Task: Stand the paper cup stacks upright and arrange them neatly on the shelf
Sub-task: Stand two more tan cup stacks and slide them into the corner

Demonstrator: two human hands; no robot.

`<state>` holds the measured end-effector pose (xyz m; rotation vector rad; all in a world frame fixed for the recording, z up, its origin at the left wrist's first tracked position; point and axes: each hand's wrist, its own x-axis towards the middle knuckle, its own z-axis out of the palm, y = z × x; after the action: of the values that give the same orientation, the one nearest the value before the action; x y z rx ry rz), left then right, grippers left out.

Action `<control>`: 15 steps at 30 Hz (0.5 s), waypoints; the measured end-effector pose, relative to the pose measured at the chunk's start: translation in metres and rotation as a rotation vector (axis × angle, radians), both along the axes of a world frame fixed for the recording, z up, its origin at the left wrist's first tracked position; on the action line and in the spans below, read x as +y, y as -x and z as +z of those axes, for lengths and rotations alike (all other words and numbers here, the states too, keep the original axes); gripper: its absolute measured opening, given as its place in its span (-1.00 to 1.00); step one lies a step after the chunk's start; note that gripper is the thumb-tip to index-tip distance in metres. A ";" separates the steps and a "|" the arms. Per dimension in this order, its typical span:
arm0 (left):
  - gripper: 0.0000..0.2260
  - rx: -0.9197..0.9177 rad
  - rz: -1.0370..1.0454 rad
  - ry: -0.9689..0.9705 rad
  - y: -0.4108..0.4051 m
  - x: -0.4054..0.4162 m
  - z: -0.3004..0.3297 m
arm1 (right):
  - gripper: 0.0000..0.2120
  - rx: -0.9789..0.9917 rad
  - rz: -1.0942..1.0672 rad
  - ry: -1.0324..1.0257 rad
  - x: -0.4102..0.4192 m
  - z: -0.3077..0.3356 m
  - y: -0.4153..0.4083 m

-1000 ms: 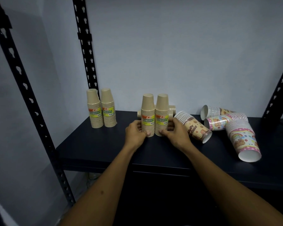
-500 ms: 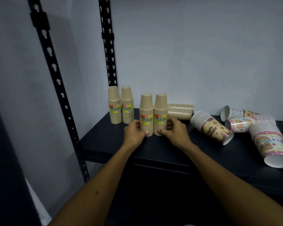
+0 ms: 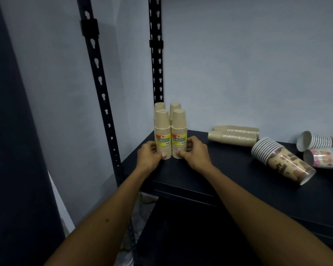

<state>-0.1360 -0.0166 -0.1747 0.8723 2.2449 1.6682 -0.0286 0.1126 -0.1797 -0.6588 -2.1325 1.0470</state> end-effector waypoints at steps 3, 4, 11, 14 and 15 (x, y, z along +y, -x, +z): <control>-0.50 -0.005 0.001 -0.002 0.005 0.002 0.000 | -0.62 -0.020 0.005 -0.002 0.003 0.003 0.004; -0.50 -0.009 0.000 -0.003 0.006 0.002 0.000 | -0.61 -0.023 0.008 -0.004 0.004 0.004 0.005; -0.51 0.003 0.009 -0.013 0.009 0.005 -0.001 | -0.54 -0.002 -0.027 -0.013 0.000 -0.001 0.010; -0.44 0.048 0.036 -0.030 0.009 0.005 -0.003 | -0.51 0.017 -0.016 -0.023 -0.001 -0.002 0.009; -0.43 0.060 0.051 -0.035 0.008 0.005 -0.004 | -0.50 0.018 -0.003 -0.024 -0.001 -0.002 0.008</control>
<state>-0.1444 -0.0115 -0.1787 0.8915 2.3029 1.7305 -0.0368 0.1115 -0.1822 -0.6382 -2.1244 1.0206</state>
